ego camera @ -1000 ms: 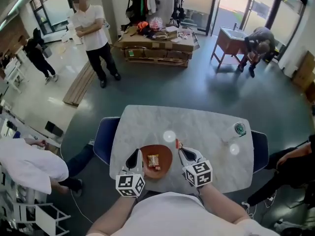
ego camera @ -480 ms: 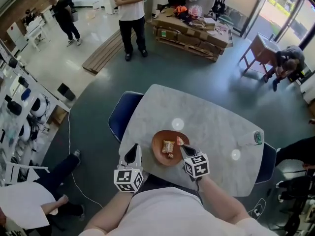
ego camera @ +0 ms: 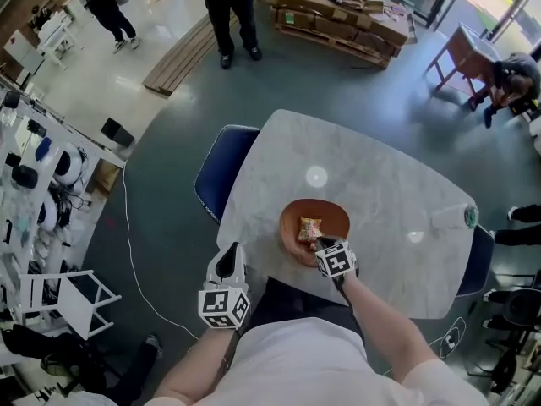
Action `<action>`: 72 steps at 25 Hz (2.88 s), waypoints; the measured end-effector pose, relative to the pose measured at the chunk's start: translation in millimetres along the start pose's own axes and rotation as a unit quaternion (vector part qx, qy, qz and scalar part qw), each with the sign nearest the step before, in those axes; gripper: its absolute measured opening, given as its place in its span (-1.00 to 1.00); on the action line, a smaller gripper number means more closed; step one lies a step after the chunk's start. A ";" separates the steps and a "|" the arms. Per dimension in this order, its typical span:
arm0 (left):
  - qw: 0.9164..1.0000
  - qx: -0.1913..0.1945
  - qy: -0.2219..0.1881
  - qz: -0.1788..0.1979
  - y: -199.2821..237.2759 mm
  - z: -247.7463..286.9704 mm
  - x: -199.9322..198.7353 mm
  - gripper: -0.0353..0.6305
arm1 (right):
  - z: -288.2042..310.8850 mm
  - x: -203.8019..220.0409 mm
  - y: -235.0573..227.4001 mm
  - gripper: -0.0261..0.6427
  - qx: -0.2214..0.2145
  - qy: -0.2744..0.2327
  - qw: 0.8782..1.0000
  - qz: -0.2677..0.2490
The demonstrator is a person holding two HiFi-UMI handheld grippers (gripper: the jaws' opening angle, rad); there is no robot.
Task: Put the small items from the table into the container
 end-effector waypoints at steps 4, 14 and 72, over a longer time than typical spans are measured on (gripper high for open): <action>1.000 -0.012 0.009 -0.010 14.9 1.0 11.9 -0.88 | 26.8 2.1 -3.2 -0.83 0.015 0.030 0.999 -0.011; 1.000 -0.003 0.004 -0.005 28.7 10.2 2.1 -0.88 | 48.7 -2.0 -4.9 -0.65 0.040 0.058 0.997 0.006; 0.927 0.315 -0.045 0.200 -243.6 78.5 -86.5 -0.88 | -298.5 33.8 -58.7 -0.84 0.187 -0.428 0.858 0.214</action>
Point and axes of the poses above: the fingertips, and each gripper's own axes: z forward along the fingers, y to its left, x out of its underside, the point moved 3 cm from there along -z, backward along the fingers, and after that the axes turned 10 degrees about y, right-handed, at the moved point
